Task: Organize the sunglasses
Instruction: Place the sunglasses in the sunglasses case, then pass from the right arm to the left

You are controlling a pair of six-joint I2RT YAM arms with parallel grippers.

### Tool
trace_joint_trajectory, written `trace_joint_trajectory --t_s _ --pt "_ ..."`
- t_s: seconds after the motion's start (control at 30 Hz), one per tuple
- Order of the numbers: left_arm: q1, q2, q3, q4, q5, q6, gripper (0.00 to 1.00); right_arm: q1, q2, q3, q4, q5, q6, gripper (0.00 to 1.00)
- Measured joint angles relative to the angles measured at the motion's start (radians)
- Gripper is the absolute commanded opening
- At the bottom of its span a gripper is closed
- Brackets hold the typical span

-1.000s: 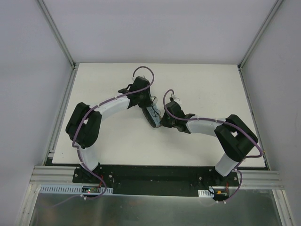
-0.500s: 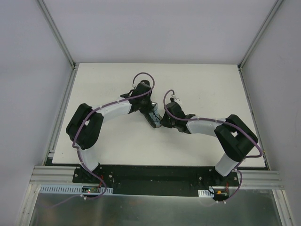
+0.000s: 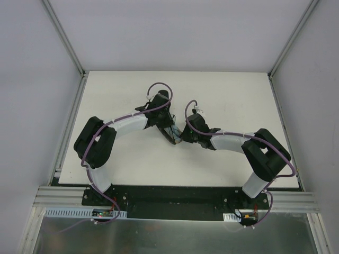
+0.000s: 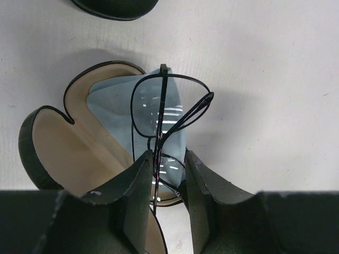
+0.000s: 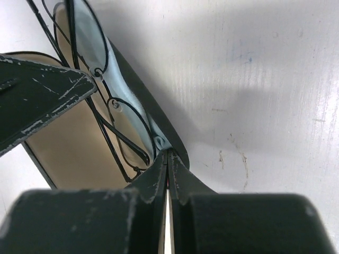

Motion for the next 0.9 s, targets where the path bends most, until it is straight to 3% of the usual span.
trace_joint_trajectory --t_s 0.47,0.8,0.9 --pt "0.0 -0.001 0.123 -0.097 -0.017 0.085 0.47 -0.007 0.008 -0.003 0.005 -0.017 0.009 0.01" --pt "0.019 -0.055 0.247 -0.206 -0.044 0.174 0.85 -0.008 0.008 -0.013 0.006 -0.024 0.013 0.01" --pt "0.05 -0.125 0.206 -0.208 -0.025 0.163 0.82 -0.01 0.008 -0.013 0.007 -0.025 0.013 0.01"
